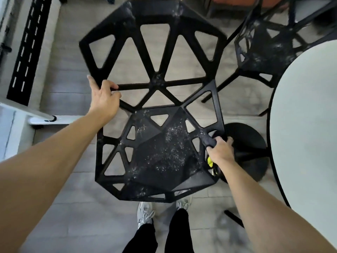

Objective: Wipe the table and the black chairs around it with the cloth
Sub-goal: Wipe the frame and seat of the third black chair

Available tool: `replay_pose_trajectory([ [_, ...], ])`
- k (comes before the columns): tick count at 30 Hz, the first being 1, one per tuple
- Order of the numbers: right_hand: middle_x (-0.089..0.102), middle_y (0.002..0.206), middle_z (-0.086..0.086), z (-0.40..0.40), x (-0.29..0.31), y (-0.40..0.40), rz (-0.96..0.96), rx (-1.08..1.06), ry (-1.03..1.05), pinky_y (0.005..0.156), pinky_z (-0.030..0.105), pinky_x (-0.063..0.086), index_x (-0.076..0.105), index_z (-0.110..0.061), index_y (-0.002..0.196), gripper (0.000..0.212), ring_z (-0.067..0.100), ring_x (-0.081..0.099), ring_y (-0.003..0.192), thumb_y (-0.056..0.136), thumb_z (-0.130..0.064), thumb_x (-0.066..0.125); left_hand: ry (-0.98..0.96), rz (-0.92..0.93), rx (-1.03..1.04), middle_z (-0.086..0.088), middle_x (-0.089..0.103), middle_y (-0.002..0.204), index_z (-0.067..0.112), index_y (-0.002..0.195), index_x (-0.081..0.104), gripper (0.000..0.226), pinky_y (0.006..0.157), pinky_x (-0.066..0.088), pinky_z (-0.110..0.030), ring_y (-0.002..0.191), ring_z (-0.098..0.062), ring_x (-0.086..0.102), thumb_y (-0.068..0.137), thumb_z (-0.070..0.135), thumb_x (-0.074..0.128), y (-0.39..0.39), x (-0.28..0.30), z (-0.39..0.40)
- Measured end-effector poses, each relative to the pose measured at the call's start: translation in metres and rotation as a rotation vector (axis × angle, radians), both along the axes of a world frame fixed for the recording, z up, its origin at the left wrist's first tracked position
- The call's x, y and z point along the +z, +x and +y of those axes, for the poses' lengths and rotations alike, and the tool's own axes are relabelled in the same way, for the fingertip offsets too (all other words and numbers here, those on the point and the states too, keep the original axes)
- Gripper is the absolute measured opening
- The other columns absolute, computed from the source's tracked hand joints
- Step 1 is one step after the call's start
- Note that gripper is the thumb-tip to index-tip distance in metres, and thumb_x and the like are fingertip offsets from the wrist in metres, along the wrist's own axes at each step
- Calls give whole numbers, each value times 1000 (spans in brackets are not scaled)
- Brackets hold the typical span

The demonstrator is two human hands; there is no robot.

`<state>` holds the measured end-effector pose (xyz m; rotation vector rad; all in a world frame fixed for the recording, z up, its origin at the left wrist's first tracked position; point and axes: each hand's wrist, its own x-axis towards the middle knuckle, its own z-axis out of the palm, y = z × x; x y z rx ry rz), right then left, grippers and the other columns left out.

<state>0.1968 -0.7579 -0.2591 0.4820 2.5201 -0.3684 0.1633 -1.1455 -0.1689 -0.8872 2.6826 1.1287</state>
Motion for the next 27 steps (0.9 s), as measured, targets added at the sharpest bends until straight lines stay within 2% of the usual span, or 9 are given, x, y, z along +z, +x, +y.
replay_pose_trajectory([
  [3,18,156,15,-2,-1,27,8,-15,-8,107,49,44,55,-23,131,41,43,52,119,92,-31,65,-1,9,-49,-10,-12,166,21,121,53,23,102,26,-23,145,-34,30,99,17,47,1,0,-4],
  [6,21,153,15,0,-4,38,18,-44,1,105,49,45,54,-25,133,42,42,52,117,93,-31,65,7,-7,-78,-11,-11,165,22,119,53,22,113,29,-32,146,-36,28,98,17,48,3,2,-7],
  [8,25,149,17,-1,-4,40,43,-61,9,103,49,46,54,-24,133,42,42,51,116,93,-31,65,1,-20,-125,-11,-15,165,24,120,52,22,114,31,-35,147,-36,26,99,18,48,7,6,-6],
  [12,29,149,20,-25,6,38,243,-15,36,99,56,48,54,-20,128,43,47,50,117,90,-28,70,-17,-67,-159,-10,-21,165,24,126,49,29,114,32,-37,151,-36,18,99,16,47,12,11,-7],
  [16,43,134,13,-62,29,22,434,153,-86,96,53,47,58,-22,129,48,39,51,111,84,-23,75,-86,-45,-151,-17,-7,166,17,130,47,34,119,27,-47,149,-39,19,97,12,47,16,16,-3],
  [18,46,125,3,-82,45,9,500,197,-244,96,52,50,56,-27,133,51,30,51,111,85,-22,74,-140,27,-169,-17,10,164,13,133,45,39,116,31,-48,145,-39,27,95,10,49,18,24,3],
  [21,44,121,-5,-105,80,-16,631,190,-451,95,46,54,52,-34,137,54,20,53,110,88,-18,71,-263,234,-228,-12,35,148,10,134,46,41,106,40,-45,126,-35,44,93,8,50,11,46,10],
  [23,45,121,-5,-116,106,-35,725,190,-512,94,42,54,54,-33,136,52,19,54,109,89,-17,71,-353,359,-247,-10,42,140,10,133,47,40,101,43,-45,117,-32,47,92,9,48,-3,64,12],
  [27,46,119,-9,-131,147,-78,860,190,-631,92,42,55,57,-34,134,52,19,57,108,88,-16,73,-506,479,-235,-11,41,144,12,134,47,39,108,37,-44,125,-31,43,96,15,41,-43,93,7],
])
